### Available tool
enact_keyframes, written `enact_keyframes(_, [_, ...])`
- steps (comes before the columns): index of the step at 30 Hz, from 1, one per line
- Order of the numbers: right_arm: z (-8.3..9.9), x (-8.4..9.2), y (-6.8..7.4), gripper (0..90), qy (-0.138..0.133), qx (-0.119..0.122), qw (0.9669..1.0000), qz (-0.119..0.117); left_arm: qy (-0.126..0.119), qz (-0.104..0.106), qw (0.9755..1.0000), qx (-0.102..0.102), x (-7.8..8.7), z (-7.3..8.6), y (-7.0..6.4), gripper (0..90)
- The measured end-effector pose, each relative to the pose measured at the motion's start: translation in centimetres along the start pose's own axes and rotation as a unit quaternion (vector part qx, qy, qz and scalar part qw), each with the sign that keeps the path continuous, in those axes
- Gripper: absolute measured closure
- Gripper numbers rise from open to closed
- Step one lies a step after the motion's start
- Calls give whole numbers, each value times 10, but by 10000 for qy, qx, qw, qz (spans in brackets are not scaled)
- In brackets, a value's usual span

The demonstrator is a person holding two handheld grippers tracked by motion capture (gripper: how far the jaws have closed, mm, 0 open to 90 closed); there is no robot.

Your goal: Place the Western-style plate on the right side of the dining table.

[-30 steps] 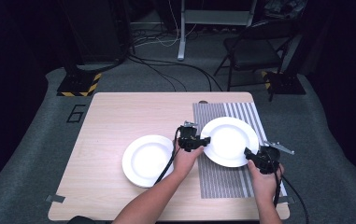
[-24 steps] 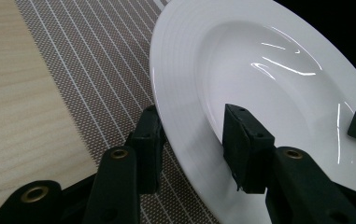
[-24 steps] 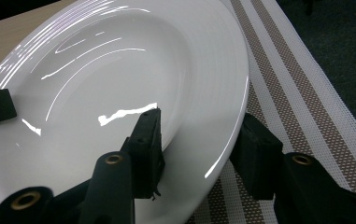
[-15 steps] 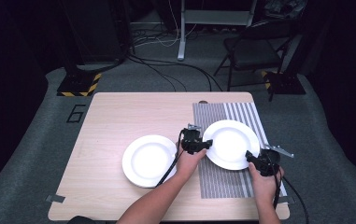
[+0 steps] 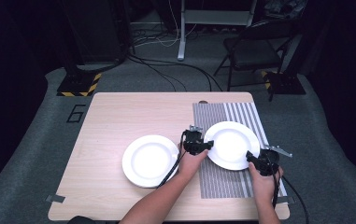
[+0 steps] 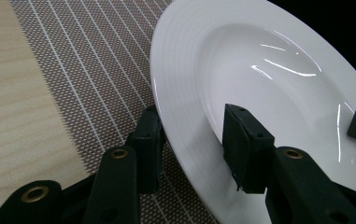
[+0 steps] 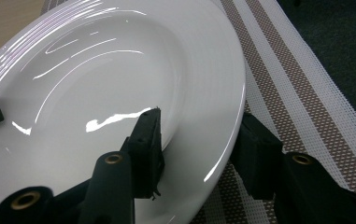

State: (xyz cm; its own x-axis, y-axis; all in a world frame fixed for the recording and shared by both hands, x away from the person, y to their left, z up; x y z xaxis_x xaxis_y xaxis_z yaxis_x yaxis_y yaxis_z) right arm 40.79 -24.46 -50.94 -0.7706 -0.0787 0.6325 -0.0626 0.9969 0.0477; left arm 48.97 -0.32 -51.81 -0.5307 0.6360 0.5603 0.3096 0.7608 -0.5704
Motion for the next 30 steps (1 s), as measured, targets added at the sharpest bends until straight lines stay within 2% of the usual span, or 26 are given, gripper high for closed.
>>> enact_keyframes(4, [1, -4, 0, 547, 29, 19, 10000, 59, 0, -98, 10000, 4, -3, 1, 2, 593])
enact_keyframes(12, [2, -7, 1, 546, -13, 88, 9999, 74, 21, -120, 9999, 57, -7, 2, 4, 592])
enact_keyframes(15, [2, -7, 1, 546, 1, 136, 9998, 113, -2, -123, 9999, 17, -8, 2, 3, 592])
enact_keyframes(30, [5, -11, -2, 542, 36, 64, 9998, 198, -35, -192, 9998, -40, -12, 4, 1, 586])
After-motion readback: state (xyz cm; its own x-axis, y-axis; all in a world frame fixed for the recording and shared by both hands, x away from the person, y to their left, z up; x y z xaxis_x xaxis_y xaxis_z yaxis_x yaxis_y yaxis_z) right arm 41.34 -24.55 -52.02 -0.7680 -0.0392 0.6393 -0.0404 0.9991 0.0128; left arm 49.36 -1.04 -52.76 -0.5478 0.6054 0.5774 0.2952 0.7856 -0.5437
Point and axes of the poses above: each handheld gripper's, and its own axes: x roughly backward along the jaws, z roughly out of its underside, y roughly to its left, the point moved 2 cm from there along -x, roughly forward along the jaws, and after that the axes turned 15 degrees about x, right-handed, at the moved point
